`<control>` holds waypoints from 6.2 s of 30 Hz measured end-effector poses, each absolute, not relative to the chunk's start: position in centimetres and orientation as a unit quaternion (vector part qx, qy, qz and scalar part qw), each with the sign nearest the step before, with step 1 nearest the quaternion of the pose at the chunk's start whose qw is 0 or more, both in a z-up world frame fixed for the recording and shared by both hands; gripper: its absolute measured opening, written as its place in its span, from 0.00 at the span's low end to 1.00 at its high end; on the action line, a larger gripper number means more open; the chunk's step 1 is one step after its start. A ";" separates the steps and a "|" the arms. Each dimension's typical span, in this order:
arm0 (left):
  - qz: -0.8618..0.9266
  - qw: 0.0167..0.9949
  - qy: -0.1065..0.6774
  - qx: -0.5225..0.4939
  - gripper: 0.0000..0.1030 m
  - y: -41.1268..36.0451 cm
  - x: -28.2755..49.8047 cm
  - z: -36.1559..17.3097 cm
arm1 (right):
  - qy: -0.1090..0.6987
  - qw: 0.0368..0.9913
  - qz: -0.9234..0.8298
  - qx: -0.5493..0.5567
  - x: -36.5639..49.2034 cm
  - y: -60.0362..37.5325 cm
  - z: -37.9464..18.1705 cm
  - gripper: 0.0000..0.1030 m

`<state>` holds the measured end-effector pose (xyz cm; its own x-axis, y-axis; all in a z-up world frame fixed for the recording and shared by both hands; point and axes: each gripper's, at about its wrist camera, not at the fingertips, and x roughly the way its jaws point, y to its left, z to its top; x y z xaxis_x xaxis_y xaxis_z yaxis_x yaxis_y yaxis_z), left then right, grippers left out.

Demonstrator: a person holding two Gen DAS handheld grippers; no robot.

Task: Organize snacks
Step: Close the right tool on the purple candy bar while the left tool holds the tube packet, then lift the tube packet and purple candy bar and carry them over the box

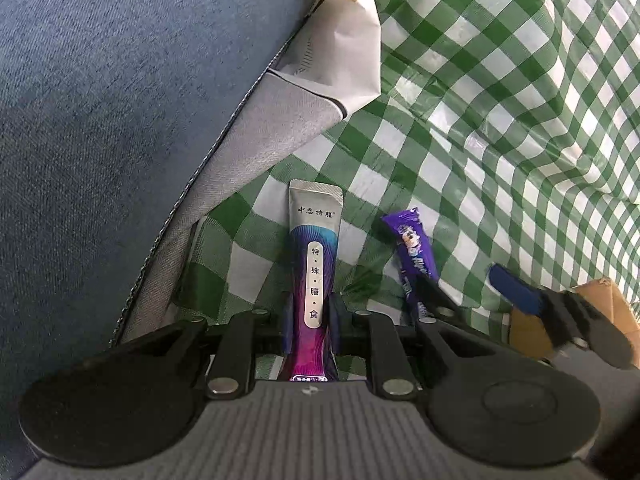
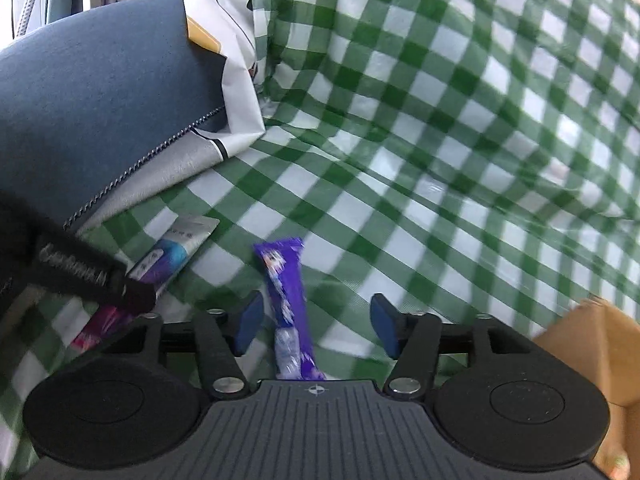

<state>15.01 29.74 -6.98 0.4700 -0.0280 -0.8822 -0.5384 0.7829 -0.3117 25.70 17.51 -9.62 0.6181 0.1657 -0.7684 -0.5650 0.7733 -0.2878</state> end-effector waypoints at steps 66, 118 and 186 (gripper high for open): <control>0.093 0.808 0.558 -0.166 0.22 15.0 0.0 -9.0 | 0.517 0.818 0.210 -0.140 2.1 3.0 -8.4 0.15; 0.151 0.871 0.455 -0.107 0.19 15.0 -0.3 -5.6 | 0.396 0.873 0.230 -0.169 1.4 3.1 -3.9 0.13; 0.000 0.938 0.328 -0.111 0.19 -4.3 8.1 6.7 | 0.203 0.978 0.004 0.047 8.5 -15.8 7.1 0.13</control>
<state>8.13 -4.25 6.66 0.7844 -0.0731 -0.6159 -0.0726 0.9754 -0.2082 8.54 -15.79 7.14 0.9175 0.0268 -0.3969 0.0111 0.9956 0.0928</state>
